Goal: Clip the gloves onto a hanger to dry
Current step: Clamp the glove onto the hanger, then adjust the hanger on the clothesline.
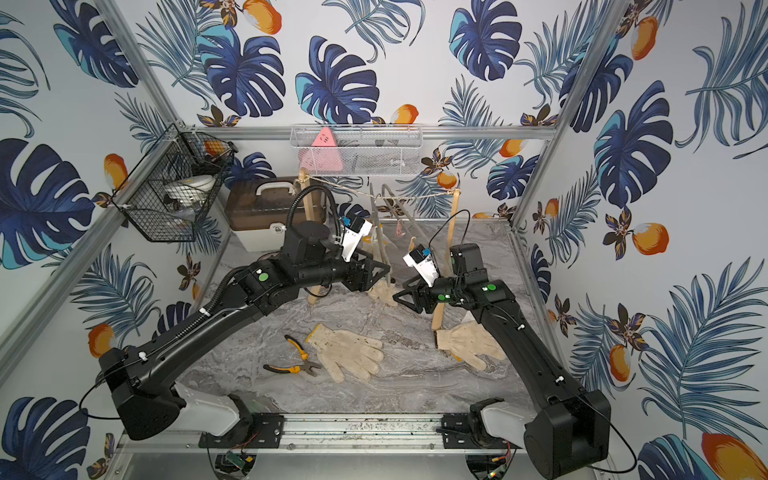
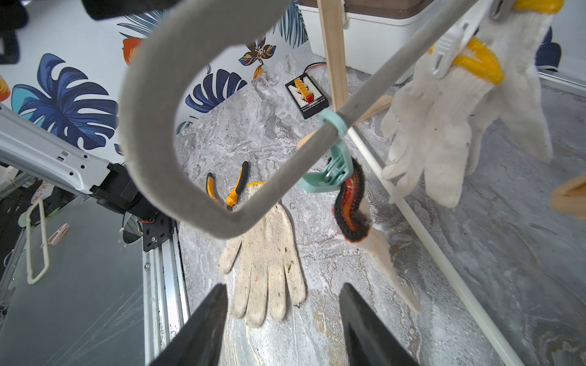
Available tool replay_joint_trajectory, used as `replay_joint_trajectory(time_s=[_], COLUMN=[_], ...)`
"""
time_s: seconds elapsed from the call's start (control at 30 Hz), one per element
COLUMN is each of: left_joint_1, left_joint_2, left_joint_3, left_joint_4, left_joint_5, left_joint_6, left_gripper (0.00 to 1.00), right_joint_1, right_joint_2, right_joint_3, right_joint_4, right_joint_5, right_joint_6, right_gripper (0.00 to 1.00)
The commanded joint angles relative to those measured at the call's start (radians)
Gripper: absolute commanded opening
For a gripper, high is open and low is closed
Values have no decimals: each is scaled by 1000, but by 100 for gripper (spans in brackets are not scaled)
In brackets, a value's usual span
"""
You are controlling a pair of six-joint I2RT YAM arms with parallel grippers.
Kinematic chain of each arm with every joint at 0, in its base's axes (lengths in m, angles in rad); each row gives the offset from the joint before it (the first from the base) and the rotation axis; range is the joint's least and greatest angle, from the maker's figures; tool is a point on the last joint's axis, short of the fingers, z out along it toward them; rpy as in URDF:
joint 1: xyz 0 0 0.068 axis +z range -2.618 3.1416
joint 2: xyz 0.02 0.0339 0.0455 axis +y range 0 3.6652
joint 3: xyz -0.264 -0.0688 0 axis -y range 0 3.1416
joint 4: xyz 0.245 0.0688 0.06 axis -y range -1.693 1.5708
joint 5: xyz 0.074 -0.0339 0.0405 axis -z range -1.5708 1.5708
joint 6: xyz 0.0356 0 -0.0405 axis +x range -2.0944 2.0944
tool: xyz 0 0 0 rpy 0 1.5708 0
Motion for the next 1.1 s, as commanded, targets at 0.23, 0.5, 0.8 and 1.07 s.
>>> replay_joint_trajectory(time_s=[0.23,0.5,0.8,1.07], left_joint_1=[-145,-197,-197,-168], left_joint_2=[99,177,153,87], left_joint_3=[177,247,226,175], left_joint_4=[-214,-305,-367,-385], left_joint_5=[-393,-572,-722,-696], left_joint_6=[-75,-53,-13,42], left_gripper=[71,70,53,22], right_joint_1=[2,7,7,7], right_joint_2=[-37,-48,-66,-55], right_joint_3=[-13,-32,-49,-42], right_joint_4=[55,81,73,83], right_joint_5=[19,4,10,5], right_joint_6=[36,50,46,51], right_gripper=[62,63,64,64])
